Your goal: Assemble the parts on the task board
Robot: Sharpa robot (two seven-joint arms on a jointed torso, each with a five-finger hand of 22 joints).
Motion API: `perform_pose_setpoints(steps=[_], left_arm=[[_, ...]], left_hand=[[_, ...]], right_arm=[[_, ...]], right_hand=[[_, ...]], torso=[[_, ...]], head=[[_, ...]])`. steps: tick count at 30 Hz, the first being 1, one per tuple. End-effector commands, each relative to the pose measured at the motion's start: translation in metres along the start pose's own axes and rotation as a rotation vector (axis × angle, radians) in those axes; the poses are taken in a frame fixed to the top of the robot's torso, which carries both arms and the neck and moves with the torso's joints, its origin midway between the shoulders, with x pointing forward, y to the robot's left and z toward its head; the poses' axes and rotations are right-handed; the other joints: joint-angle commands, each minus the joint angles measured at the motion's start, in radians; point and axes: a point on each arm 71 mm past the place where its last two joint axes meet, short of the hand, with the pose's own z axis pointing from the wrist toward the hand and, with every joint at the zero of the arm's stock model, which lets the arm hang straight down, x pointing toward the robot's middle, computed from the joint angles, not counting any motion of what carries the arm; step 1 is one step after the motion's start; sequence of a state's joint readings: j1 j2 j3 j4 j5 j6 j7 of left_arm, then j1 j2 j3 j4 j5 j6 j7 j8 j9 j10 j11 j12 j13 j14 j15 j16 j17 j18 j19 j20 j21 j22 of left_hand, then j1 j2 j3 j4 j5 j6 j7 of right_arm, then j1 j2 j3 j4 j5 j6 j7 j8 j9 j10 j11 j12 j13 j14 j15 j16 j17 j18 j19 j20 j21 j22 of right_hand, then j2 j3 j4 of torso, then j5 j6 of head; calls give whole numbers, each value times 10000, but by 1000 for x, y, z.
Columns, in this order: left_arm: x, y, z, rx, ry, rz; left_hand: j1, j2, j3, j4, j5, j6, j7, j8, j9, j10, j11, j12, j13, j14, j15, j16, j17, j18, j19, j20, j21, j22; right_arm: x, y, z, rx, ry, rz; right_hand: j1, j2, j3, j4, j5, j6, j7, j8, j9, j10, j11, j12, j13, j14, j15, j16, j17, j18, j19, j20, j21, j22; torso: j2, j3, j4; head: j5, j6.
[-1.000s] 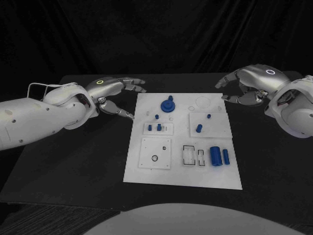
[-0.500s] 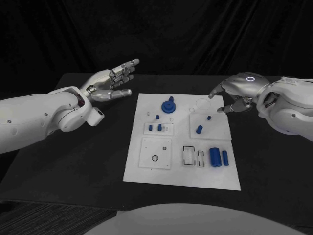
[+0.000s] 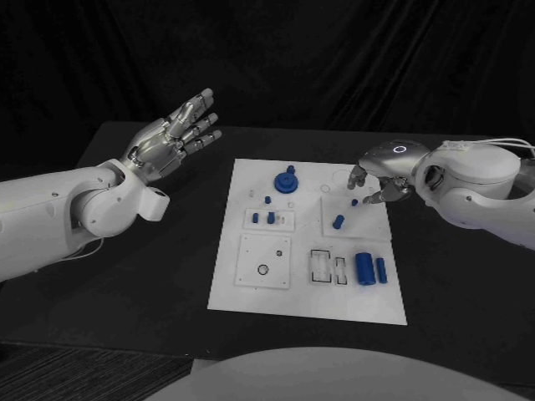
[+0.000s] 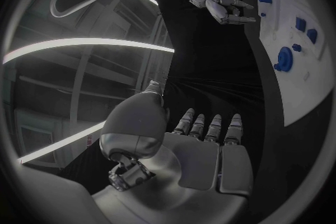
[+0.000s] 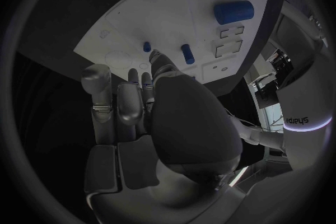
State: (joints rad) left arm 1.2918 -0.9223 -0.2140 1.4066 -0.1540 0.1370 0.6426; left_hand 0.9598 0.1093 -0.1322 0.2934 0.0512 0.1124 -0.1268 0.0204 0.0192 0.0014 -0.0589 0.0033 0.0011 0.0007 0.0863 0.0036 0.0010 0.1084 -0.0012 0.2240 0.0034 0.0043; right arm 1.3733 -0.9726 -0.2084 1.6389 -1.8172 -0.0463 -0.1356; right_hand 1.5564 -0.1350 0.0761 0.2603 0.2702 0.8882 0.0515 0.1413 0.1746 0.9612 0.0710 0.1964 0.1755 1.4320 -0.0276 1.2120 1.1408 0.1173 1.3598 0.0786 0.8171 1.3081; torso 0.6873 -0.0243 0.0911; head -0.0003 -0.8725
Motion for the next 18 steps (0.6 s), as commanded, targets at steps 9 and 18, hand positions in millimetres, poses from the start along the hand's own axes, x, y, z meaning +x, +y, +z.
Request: perform_pose_setpoints(steps=[9, 18], left_arm=[[4, -3, -2, 494, 18, -773], [5, -2, -4, 397, 94, -857]], left_hand=[[650, 668, -638, -29, -5, -325, -75, -70, -53, -14, 367, -33, -11, -7, -108, -36, -10, 409, 11, 87, -29, 1], [1143, 895, -987, -29, 260, -142, 367, -41, -27, -14, 607, -33, -11, -7, -38, -36, -10, 592, 12, 73, -23, 39]], right_arm=[[18, 1, 7, -185, 453, -54], [23, -1, 11, -334, 145, 36]], right_hand=[[-49, 51, 66, -58, 273, 236, 150, 7, 18, 259, -19, -128, -144, 68, -49, 32, -12, 42, 96, -23, 52, 976], [47, 108, 235, -93, 454, 745, 314, 168, 118, 548, -60, -197, -277, 86, -82, 54, -7, 39, 122, -44, 28, 1001]], torso=[[-22, -265, 272], [-33, -264, 237]], head=[[-246, -2], [-255, -2]])
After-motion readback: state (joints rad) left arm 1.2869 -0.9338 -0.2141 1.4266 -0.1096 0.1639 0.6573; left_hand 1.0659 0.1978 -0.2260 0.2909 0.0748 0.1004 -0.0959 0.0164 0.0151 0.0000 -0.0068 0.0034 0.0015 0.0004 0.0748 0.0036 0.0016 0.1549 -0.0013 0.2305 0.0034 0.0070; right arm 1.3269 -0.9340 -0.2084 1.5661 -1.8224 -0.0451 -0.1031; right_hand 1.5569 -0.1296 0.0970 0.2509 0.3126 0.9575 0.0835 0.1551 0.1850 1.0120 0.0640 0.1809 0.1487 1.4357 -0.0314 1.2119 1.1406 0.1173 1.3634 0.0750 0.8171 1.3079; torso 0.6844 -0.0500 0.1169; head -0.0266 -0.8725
